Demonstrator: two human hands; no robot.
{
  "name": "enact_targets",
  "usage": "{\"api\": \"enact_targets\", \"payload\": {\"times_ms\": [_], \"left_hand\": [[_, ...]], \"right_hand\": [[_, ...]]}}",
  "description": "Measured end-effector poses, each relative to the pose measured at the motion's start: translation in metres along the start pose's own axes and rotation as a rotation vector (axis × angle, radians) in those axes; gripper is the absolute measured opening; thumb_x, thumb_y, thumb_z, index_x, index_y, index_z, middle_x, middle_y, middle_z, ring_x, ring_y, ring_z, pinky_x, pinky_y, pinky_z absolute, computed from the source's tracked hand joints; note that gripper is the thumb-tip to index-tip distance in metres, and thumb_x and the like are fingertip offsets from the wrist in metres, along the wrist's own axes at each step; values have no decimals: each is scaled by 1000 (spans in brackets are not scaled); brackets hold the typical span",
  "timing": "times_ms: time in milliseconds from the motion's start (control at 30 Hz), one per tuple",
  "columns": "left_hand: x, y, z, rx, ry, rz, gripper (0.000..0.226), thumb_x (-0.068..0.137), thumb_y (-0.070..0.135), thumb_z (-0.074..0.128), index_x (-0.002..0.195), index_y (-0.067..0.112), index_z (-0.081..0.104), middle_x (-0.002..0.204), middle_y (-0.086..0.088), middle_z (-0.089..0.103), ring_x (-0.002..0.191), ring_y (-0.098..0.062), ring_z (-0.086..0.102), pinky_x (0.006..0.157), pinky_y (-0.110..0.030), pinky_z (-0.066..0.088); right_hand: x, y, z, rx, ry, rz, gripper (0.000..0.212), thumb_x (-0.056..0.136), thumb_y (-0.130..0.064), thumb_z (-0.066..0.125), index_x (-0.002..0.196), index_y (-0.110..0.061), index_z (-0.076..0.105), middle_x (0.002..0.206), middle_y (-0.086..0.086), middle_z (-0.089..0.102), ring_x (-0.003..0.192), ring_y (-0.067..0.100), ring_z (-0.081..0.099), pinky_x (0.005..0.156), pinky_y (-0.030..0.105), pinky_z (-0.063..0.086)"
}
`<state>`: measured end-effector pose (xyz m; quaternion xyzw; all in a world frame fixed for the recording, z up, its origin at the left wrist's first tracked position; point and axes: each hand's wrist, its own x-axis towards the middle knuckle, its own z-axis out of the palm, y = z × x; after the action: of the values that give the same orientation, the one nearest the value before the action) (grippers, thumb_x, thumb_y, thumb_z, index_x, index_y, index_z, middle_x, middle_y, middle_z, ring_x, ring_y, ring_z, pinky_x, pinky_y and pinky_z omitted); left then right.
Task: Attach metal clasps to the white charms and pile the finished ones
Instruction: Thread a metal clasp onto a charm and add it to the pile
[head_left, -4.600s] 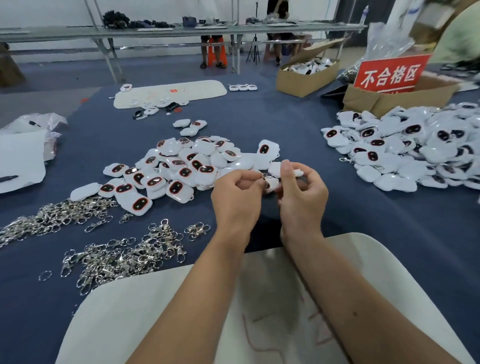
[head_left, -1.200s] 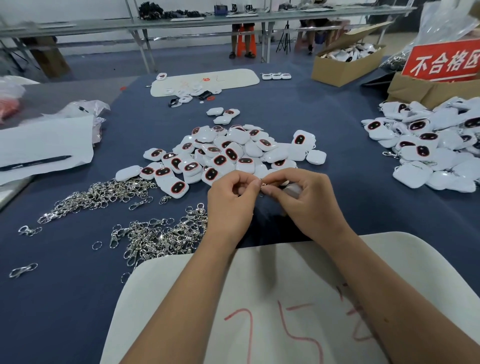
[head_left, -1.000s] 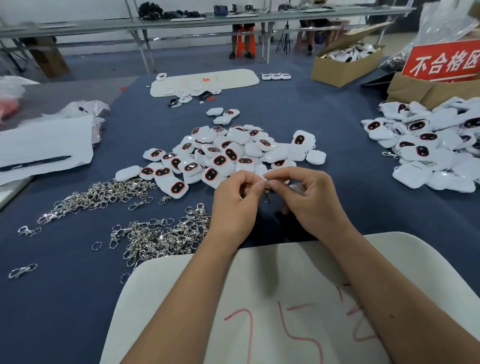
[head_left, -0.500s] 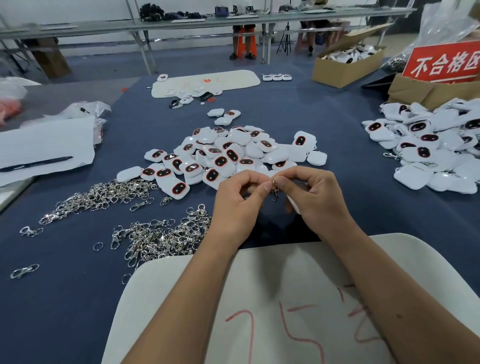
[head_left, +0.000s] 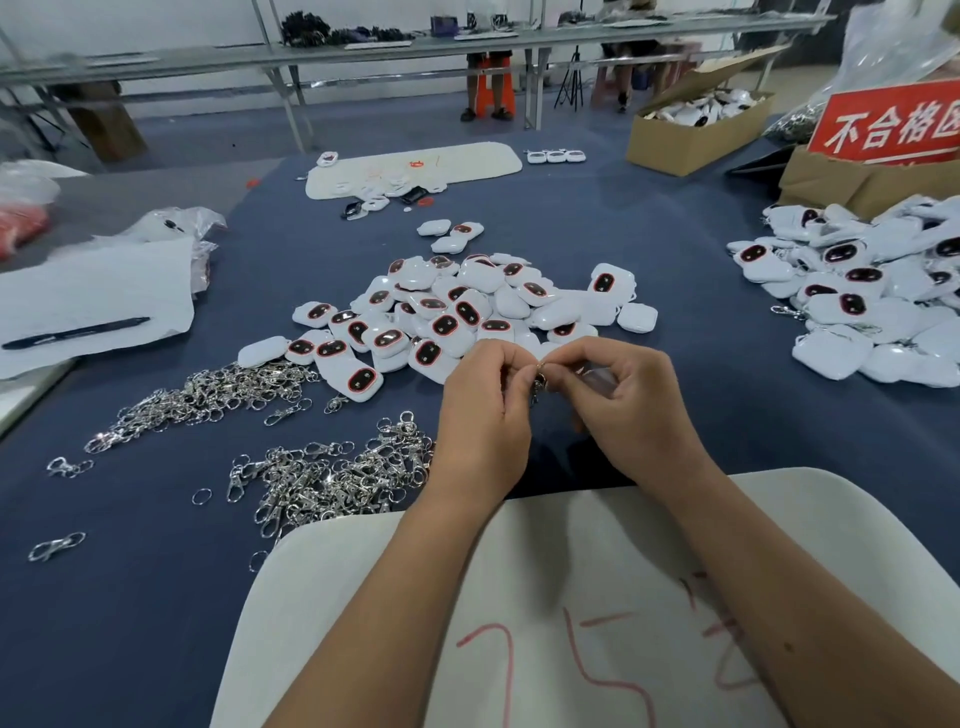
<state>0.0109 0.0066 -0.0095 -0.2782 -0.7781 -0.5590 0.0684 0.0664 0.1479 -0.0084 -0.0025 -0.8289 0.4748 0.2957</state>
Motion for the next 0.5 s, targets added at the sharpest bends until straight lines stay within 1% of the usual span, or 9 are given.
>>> {"api": "enact_targets", "payload": {"times_ms": [33,100,167,233,367,433,500], "left_hand": [[-1,0,0,35,10,28,13,98,0,55,90,7,63,86,-2,63,81,-20,56,75,-34,47],[-2,1,1,73,22,67,14,99,0,54,90,9,60,88,-2,61,83,-19,54,75,-33,44],[-3,3,1,85,33,96,17,98,0,54,88,12,59,87,0,58,81,-15,51,73,-28,40],[-3,5,2,76,43,112,18,99,0,53,88,13,59,86,4,56,79,-12,50,72,-23,38],[-4,13,5,-17,63,102,15,100,5,53,90,14,60,86,5,59,79,-12,53,71,-20,40],[-3,14,5,-50,84,107,14,101,5,54,91,12,61,88,0,61,80,-14,55,71,-20,42],[-3,14,5,-61,91,106,14,101,5,54,92,11,62,88,-2,62,81,-17,57,71,-23,44]], "right_hand": [[0,0,0,-23,10,-25,11,92,-7,76,86,-16,78,81,-9,75,78,10,69,75,15,49],[0,0,0,-13,10,-31,12,92,-7,77,87,-17,79,82,-10,75,79,10,69,76,15,49],[-1,-1,-1,59,-2,12,13,93,-7,75,85,-17,78,80,-7,74,69,12,66,68,19,52],[-2,-3,-2,154,5,59,15,95,-5,73,84,-16,76,76,-6,72,56,15,59,56,23,50],[-6,-8,1,263,69,86,20,97,-5,70,83,-19,73,70,-11,68,49,11,53,53,19,45],[-7,-11,5,322,93,98,21,98,-6,69,83,-20,74,71,-8,68,50,14,53,53,23,47],[-7,-11,8,352,95,105,19,99,-9,68,85,-20,74,75,-4,69,51,17,54,53,27,48]]}}
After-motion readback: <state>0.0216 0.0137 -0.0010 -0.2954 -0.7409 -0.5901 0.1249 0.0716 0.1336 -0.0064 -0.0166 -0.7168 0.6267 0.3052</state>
